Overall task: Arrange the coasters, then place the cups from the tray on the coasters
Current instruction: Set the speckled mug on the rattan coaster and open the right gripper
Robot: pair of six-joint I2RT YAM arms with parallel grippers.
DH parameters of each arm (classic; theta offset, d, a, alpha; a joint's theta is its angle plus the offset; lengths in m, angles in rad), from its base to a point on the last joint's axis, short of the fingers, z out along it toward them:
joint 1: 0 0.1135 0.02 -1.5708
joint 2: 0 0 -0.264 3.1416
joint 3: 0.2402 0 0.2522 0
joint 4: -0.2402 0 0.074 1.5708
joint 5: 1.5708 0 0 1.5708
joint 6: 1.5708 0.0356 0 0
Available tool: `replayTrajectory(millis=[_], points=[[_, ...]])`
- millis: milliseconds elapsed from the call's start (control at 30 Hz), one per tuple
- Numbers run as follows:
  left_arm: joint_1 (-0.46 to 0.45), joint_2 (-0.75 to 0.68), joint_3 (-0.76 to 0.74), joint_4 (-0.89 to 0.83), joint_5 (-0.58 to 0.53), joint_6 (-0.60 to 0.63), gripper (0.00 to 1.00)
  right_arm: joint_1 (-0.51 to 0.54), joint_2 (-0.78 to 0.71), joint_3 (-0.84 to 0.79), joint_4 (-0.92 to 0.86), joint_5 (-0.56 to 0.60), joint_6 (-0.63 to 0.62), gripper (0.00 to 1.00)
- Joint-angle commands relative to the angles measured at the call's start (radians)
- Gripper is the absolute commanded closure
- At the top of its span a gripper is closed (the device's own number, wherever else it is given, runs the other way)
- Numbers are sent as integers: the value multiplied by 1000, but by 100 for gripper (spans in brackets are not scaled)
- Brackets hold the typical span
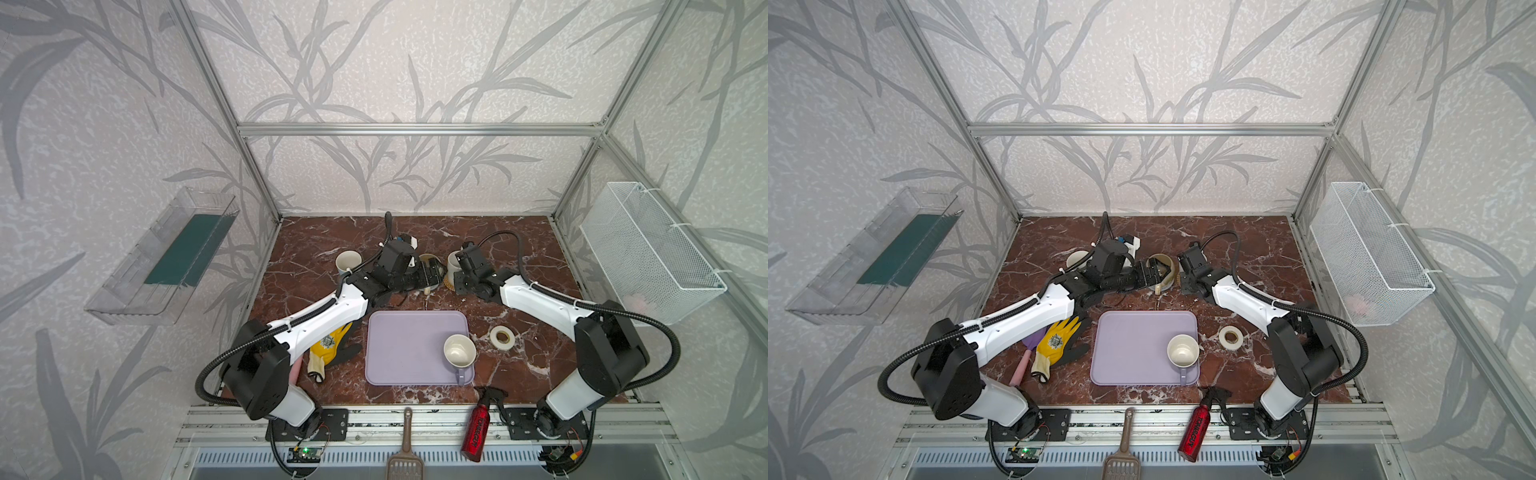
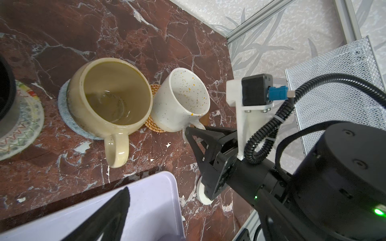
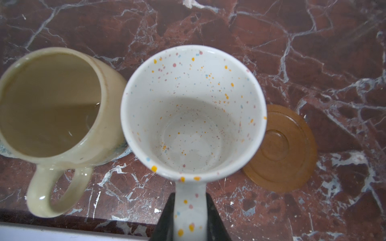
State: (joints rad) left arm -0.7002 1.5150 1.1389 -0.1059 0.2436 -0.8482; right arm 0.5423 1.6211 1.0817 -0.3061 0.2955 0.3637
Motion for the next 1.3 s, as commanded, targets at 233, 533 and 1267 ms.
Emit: replayTrajectory(millis=[233,533,1267], points=[[-1,-12,9,-4,-6,2,4,-6,59,90,106,56,-26,100],[-2,-16,-15,5,-7,2,4,5,17,-37,87,28,77,100],[-2,-34,-64,45,-11,-33,2,26,37,-111,56,-63,127,100]])
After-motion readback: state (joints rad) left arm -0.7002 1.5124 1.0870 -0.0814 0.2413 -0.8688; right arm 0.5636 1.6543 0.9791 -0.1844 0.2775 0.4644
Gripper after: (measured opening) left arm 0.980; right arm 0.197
